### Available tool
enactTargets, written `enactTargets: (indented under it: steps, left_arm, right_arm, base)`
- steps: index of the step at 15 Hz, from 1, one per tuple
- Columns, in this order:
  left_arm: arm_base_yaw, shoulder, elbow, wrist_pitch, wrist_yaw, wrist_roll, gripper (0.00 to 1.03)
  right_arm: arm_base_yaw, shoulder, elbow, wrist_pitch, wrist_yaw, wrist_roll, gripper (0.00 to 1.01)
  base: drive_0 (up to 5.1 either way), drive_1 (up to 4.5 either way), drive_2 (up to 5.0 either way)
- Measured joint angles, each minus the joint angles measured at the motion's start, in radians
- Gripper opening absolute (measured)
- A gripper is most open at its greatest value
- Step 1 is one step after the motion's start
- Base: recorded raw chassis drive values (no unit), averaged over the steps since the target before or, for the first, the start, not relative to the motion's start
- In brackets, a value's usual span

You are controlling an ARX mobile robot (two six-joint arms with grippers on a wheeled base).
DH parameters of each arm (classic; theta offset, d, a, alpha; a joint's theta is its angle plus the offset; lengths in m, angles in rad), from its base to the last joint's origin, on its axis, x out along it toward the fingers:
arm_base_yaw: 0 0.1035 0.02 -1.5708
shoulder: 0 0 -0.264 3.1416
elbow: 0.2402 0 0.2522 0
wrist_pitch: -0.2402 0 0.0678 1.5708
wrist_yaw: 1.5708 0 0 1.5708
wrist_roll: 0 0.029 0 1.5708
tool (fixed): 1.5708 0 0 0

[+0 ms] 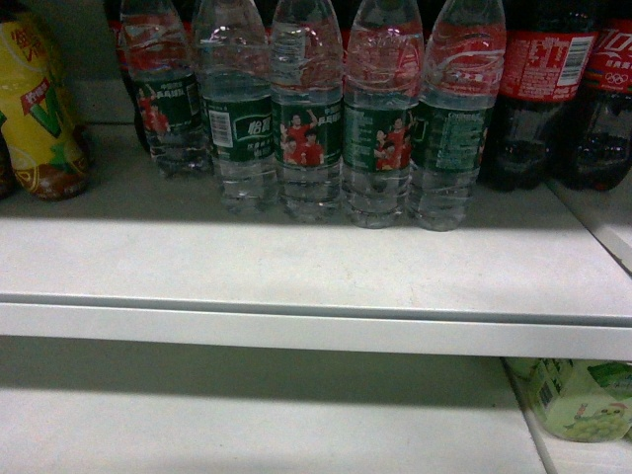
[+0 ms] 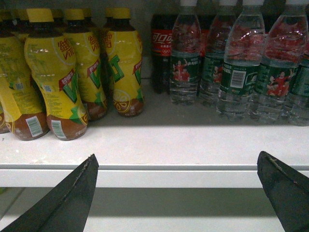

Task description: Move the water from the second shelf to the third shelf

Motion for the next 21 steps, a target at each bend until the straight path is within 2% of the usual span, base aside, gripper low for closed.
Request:
enactTargets:
  steps: [1,21]
  left_arm:
    - [0.000,0.000,0.000,0.000,0.000,0.000,0.98]
    - [0.000,0.000,0.000,-0.001,-0.003,0.000,0.98]
  right_arm:
    - [0.000,-0.006,0.000,0.002,0.013,-0.002,0.40]
    - [0.000,-0.012,-0.008,0.002,0.016,-0.008,0.40]
  base:
    - [0.0,0.00,0.0]
    - [0.0,0.00,0.0]
